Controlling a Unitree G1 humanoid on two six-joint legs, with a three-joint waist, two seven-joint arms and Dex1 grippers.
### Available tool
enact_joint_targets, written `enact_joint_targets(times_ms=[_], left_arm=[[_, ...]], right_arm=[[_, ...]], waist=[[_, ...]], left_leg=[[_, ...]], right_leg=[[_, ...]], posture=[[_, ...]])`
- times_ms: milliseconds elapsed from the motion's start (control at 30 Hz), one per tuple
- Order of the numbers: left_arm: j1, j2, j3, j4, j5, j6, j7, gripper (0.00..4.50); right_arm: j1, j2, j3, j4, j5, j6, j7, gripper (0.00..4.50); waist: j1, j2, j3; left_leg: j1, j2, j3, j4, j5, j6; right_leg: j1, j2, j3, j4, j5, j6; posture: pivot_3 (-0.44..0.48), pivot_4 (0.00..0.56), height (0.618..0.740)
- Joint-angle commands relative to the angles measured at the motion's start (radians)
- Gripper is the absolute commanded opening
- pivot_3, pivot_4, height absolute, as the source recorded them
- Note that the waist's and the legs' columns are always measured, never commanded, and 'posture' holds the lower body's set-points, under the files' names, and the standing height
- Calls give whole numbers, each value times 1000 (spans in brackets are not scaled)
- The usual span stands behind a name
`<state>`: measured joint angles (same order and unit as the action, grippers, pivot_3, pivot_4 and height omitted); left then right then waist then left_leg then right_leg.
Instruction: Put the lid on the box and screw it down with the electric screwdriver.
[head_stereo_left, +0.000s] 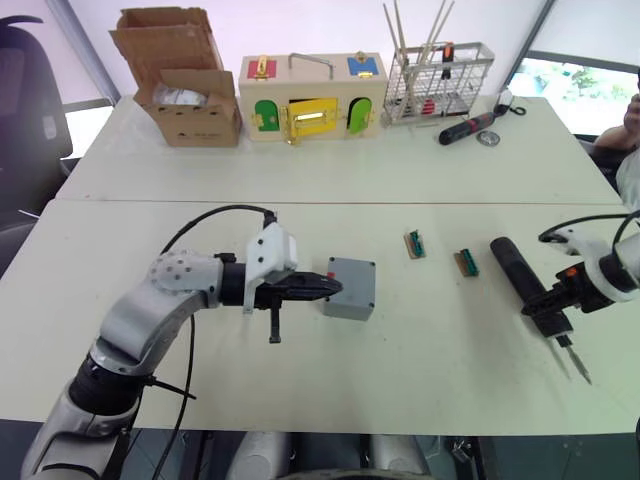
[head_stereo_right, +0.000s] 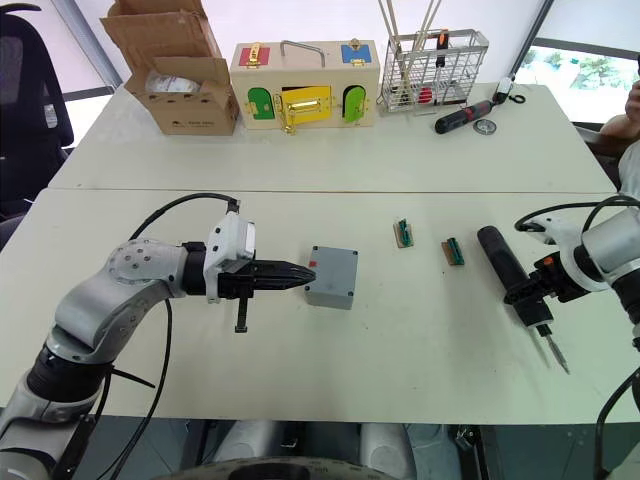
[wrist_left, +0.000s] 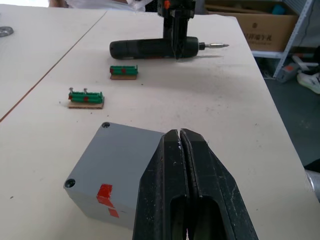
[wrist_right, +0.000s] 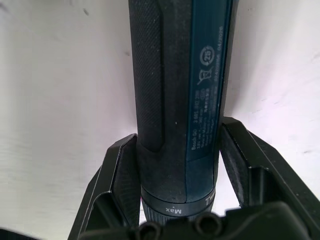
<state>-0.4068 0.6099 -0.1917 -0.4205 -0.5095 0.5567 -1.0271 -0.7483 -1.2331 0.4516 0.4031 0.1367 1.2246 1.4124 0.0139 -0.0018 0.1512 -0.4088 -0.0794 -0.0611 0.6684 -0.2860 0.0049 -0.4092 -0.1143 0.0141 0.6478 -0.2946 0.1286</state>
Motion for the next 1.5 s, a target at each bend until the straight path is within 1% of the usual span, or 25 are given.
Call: enact_joint_targets(times_ms=[33, 100, 167, 267, 333, 367, 400, 433, 467, 500, 533, 567, 600, 667, 733, 867, 933, 1000, 1133, 1233, 1500], left_arm=[[-49, -17, -5, 70, 15, -55, -35, 0], [-75, -27, -10, 118, 24, -79, -57, 0], [-119, -45, -16, 182, 29, -93, -82, 0], [-164, -57, -11, 261, 31, -115, -121, 0], [-202, -67, -13, 301, 32, -120, -140, 0], [-217, -69, -11, 319, 29, -121, -153, 0], [-241, -72, -14, 337, 28, -117, -168, 0], [-261, -72, -21, 358, 35, -119, -185, 0], [-278, -71, -29, 376, 46, -125, -199, 0], [-291, -70, -41, 392, 64, -139, -212, 0], [-300, -70, -49, 401, 77, -148, -222, 0], [-304, -72, -55, 397, 80, -145, -229, 0], [-307, -74, -58, 393, 81, -142, -235, 0], [-305, -71, -66, 376, 86, -137, -241, 0], [-297, -63, -85, 362, 118, -145, -237, 0], [-284, -49, -105, 371, 173, -169, -231, 0], [-275, -49, -113, 376, 193, -181, -226, 0], [-269, -60, -115, 373, 199, -171, -215, 0], [-264, -72, -116, 371, 206, -165, -208, 0], [-256, -74, -139, 389, 239, -179, -208, 0], [-237, -95, -172, 395, 282, -207, -201, 0]], right_arm=[[-33, -120, -172, -98, 144, 150, 73, 1977], [-24, -137, -279, -141, 223, 254, 54, 1977], [-27, -125, -479, -177, 320, 355, 5, 1977], [-30, -54, -753, -211, 489, 390, -139, 1977], [-11, 89, -977, -340, 565, 390, -316, 1977], [-11, 185, -1069, -425, 590, 390, -412, 1977], [-27, 356, -1173, -581, 592, 390, -525, 1977], [-59, 551, -1257, -759, 570, 380, -628, 1977], [-72, 705, -1304, -900, 574, 372, -703, 1977], [-73, 840, -1311, -1011, 576, 373, -762, 1977], [-63, 934, -1289, -1083, 577, 355, -815, 1977], [-36, 1008, -1244, -1131, 571, 317, -862, 1977], [-19, 1058, -1214, -1163, 564, 290, -898, 1977], [47, 1103, -1102, -1200, 518, 165, -946, 1977], [131, 1117, -984, -1218, 463, 19, -972, 1977], [255, 1118, -834, -1207, 387, -198, -1011, 1977], [319, 1098, -751, -1186, 324, -309, -1017, 1977], [369, 1073, -685, -1161, 263, -409, -1025, 1977], [402, 1055, -633, -1131, 234, -503, -1042, 1977], [435, 1031, -597, -1132, 259, -496, -1024, 1977], [467, 990, -594, -1153, 314, -501, -1029, 1977]], waist=[[1, 7, 2], [0, 8, 3], [-1, 8, 3], [-3, 8, 4], [-3, 7, 4], [-3, 6, 4], [-2, 5, 4], [-6, 4, 3], [-10, 3, 3], [-9, 4, 3], [-10, 4, 3], [-7, 4, 2], [-3, 5, 2], [-2, 4, 2], [-4, 4, 2], [-17, 4, 2], [-31, 4, 2], [-35, 4, 2], [-36, 4, 2], [-35, 4, 2], [-29, 4, 2]], left_leg=[[0, 0, 0, 0, 0, 0], [-1, 0, 1, -1, 0, 0], [-1, 0, 0, -2, 0, 0], [0, 0, 1, -1, 0, 0], [0, 0, 1, -1, 0, 0], [0, 1, 1, -1, 0, 0], [0, 1, 1, -1, 0, 0], [0, 1, 1, -1, 0, 0], [1, 2, 1, -1, 1, -1], [0, 2, 1, -1, 1, -2], [-1, 2, 1, -1, 2, -3], [-3, 1, 1, -2, 2, -3], [-4, 0, 1, -1, 2, -4], [-7, -3, -2, 0, 3, -4], [-7, -9, -4, 1, 3, -3], [-7, -11, -4, 4, 2, -2], [-7, -10, -4, 4, 2, -2], [-7, -9, -4, 4, 2, -2], [-7, -8, -4, 4, 2, -2], [-7, -8, -4, 4, 2, -2], [-7, -9, -4, 4, 2, -2]], right_leg=[[-1, 0, 0, 0, 0, 0], [-2, -2, 0, 1, 0, 0], [-2, -1, -1, 1, 0, 0], [-1, -1, 0, 1, 0, 0], [-1, -1, 0, 2, 0, 0], [-1, 0, 0, 2, 0, 0], [-1, 0, 0, 2, 0, 0], [-1, 0, 0, 2, 0, 0], [-2, 0, 0, 4, 0, 0], [-4, 1, 1, 6, 0, 1], [-6, 0, 1, 9, 0, 1], [-13, 0, 1, 18, 0, 1], [-16, -1, 1, 20, 0, 0], [-18, -2, 0, 22, 0, 0], [-17, -5, 1, 22, 0, 0], [-14, -6, 2, 21, 0, 0], [-14, -5, 2, 21, 0, 0], [-15, -5, 2, 22, 0, 1], [-15, -4, 2, 22, 0, 1], [-15, -4, 2, 22, 0, 1], [-14, -4, 2, 21, 0, 1]], posture=[[0, 150, 740], [0, 150, 740], [0, 150, 740], [0, 150, 740], [0, 150, 740], [0, 150, 740], [0, 150, 740], [0, 150, 740], [0, 150, 740], [0, 150, 740], [0, 150, 740], [0, 150, 740], [0, 150, 740], [0, 150, 740], [0, 150, 740], [0, 150, 740], [0, 150, 740], [0, 150, 740], [0, 150, 740], [0, 150, 740], [0, 150, 740]])
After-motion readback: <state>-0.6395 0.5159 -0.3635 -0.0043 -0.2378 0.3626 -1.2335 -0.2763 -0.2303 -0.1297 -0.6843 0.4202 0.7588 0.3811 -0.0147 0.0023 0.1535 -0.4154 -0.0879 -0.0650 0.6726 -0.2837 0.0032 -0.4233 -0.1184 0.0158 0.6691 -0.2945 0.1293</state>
